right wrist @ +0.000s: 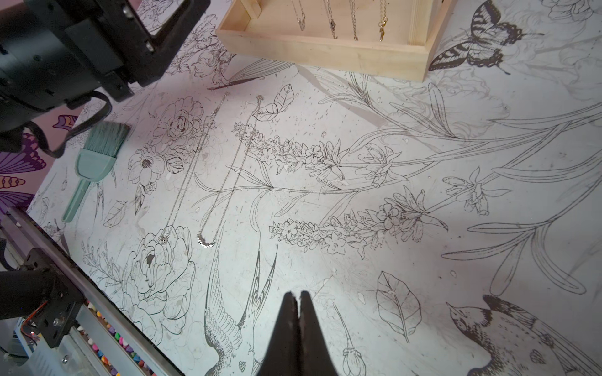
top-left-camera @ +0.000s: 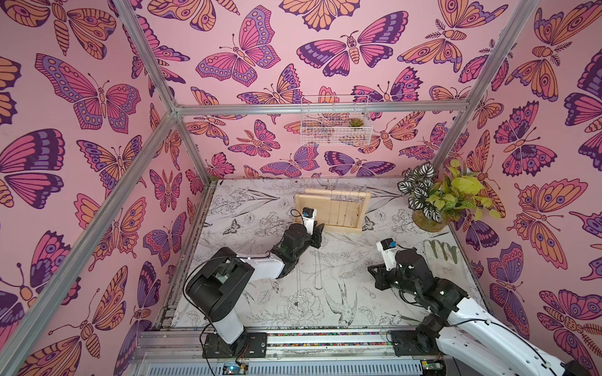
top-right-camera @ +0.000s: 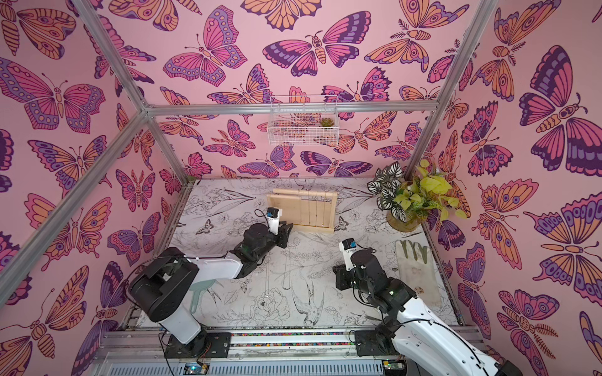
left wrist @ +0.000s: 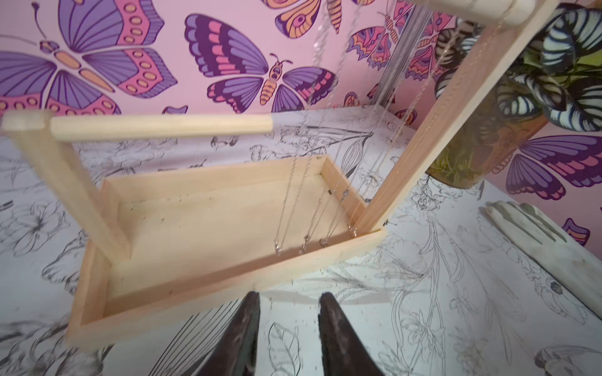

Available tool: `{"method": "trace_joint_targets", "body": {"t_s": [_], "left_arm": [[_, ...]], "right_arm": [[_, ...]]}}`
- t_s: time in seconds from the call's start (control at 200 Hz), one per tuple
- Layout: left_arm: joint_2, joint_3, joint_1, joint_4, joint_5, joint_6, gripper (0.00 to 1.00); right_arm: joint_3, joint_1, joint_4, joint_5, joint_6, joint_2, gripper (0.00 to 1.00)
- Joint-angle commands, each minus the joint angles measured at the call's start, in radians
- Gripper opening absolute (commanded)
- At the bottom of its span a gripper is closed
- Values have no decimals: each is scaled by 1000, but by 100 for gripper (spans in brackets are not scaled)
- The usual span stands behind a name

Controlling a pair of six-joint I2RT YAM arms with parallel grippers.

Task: Take the necklace off the jewelry display stand
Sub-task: Take off the necklace from the stand.

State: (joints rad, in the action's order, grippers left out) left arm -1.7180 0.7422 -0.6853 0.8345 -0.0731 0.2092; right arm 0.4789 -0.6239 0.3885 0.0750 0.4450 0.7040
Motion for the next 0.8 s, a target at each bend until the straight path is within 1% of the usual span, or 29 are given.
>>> {"method": "trace_joint_targets", "body": {"t_s": [0.0, 0.09, 0.18, 0.24, 0.471, 0.606, 0.731, 0.791], "left_arm": [[-34, 53, -23, 154, -70, -77, 34], [-46, 79, -39, 153, -103, -115, 33], [-52, 97, -62, 167, -162, -176, 31], [-60, 106, -67, 187, -171, -197, 31], [-93, 142, -66, 209, -163, -210, 30], [-105, 170, -67, 183, -180, -222, 27], [-119, 212, -66, 148, -199, -235, 22], [-127, 235, -65, 127, -207, -242, 22]], "right_arm": [[21, 1, 35, -47, -8, -14, 0], [24, 4, 38, -58, -17, -12, 0], [25, 3, 33, -61, -19, 3, 0], [23, 3, 24, -60, -19, 13, 0], [20, 3, 3, -56, -19, 36, 0], [20, 4, 4, -52, -17, 37, 0], [21, 4, 12, -53, -16, 29, 0], [21, 4, 16, -53, -15, 26, 0]]}}
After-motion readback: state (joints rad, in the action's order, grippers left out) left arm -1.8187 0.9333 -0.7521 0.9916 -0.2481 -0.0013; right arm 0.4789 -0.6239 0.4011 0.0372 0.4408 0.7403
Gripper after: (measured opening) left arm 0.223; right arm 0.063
